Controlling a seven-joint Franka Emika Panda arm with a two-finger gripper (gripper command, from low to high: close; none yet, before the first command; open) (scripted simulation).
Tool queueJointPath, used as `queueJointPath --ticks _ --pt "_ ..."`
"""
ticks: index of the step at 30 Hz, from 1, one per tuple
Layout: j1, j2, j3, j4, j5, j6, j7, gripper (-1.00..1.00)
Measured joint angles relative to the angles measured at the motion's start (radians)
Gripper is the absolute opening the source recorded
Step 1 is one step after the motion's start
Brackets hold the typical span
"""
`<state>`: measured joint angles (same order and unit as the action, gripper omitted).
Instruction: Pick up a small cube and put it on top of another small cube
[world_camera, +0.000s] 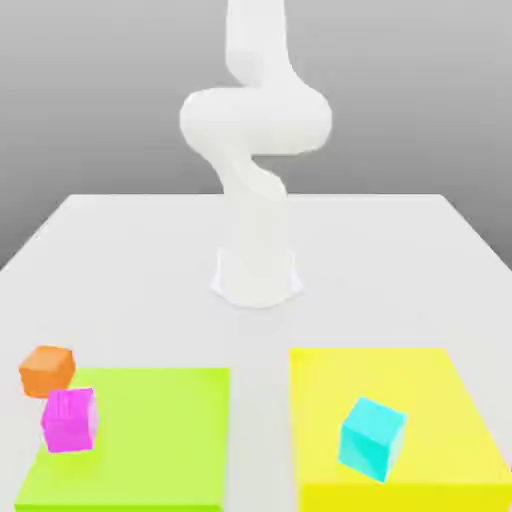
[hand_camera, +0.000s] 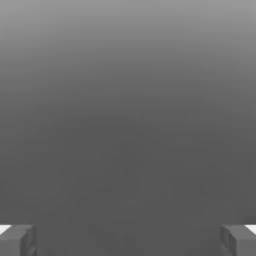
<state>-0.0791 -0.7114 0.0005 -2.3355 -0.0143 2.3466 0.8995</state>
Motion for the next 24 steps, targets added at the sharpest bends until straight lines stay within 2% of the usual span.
queueJointPath --ticks 8,15,19,24 --pt "-0.240 0.287 -0.024 -0.115 -0.045 0.150 0.321 0.00" --pt "-0.401 0.533 -0.097 -0.213 -0.063 0.280 0.582 0.00" --pt "-0.486 0.673 -0.155 -0.270 -0.031 0.355 0.700 0.00" --pt "-0.572 0.851 -0.168 -0.321 0.083 0.457 0.762 0.00"
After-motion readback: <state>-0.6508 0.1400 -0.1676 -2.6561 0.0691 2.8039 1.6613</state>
